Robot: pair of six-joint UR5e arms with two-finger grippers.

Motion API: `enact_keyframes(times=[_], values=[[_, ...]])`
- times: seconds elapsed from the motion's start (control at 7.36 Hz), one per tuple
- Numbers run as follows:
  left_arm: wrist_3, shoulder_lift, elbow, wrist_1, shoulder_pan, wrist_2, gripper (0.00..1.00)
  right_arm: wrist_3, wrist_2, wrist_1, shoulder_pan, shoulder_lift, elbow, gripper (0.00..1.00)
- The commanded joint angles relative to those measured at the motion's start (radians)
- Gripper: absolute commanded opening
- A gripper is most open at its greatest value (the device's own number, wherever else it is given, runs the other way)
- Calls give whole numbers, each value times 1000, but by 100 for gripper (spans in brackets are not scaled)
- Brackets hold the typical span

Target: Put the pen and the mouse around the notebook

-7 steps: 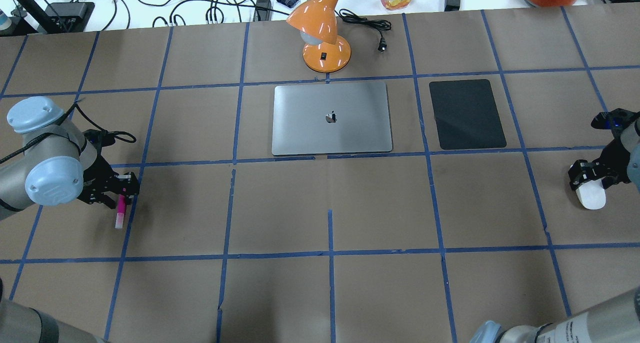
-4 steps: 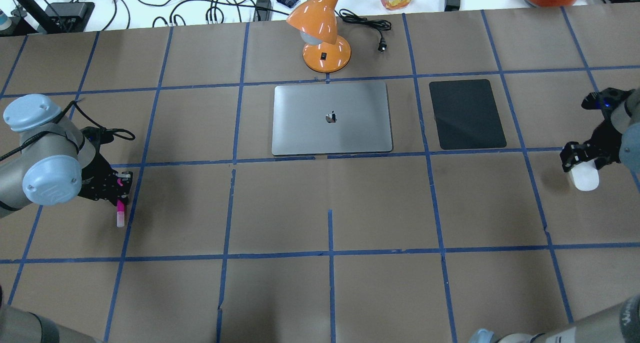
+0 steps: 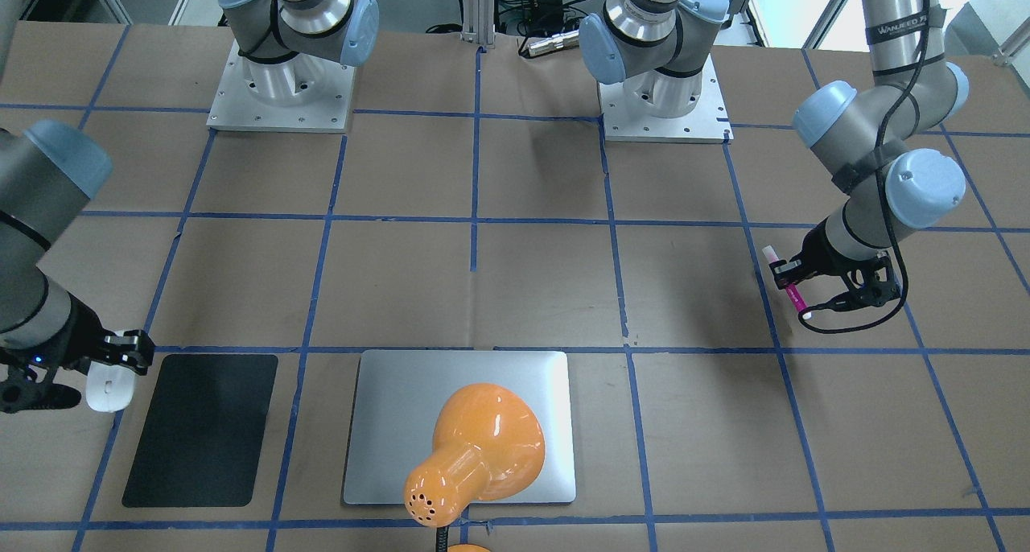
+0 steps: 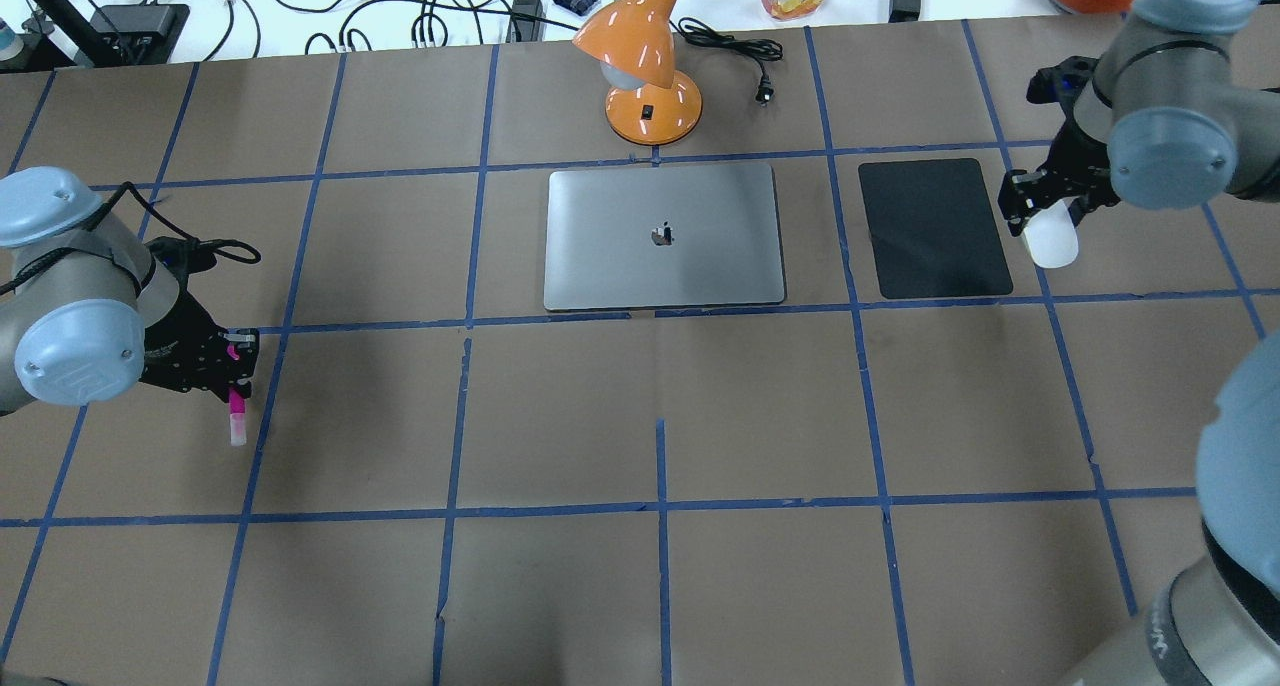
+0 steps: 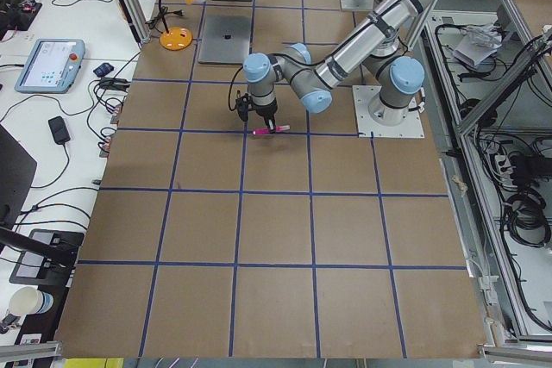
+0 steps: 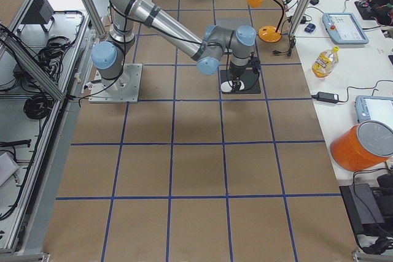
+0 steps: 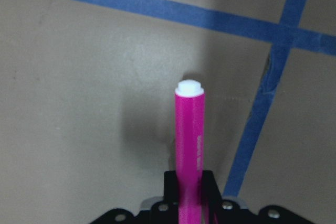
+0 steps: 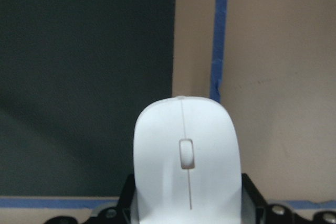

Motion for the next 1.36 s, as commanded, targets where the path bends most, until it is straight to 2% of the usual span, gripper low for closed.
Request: enact_keyframes(times=[0.0,0.27,0.41,0.54,0.95,1.09,1.22], values=[[-312,115,5,-119,-128,-100,2,69,9,-36,75,99,-59,51],[-711,158,4,-118,-373,-94,2,151,28,-81,86,128,-59,52],[-915,140,7,-97,-491,-102,2,170,37,-81,92,130,-57,52],[-1099,114,1,-21,-588,-105,2,199,60,-83,98,130,-57,53],[-1572,-1,11,147,-785,-127,2,196,58,-81,100,133,-57,53],[-1674,-53,16,188,-810,-127,2,198,60,-80,99,133,-56,62],[-1766,-93,30,265,-844,-131,2,198,57,-80,99,133,-56,100]])
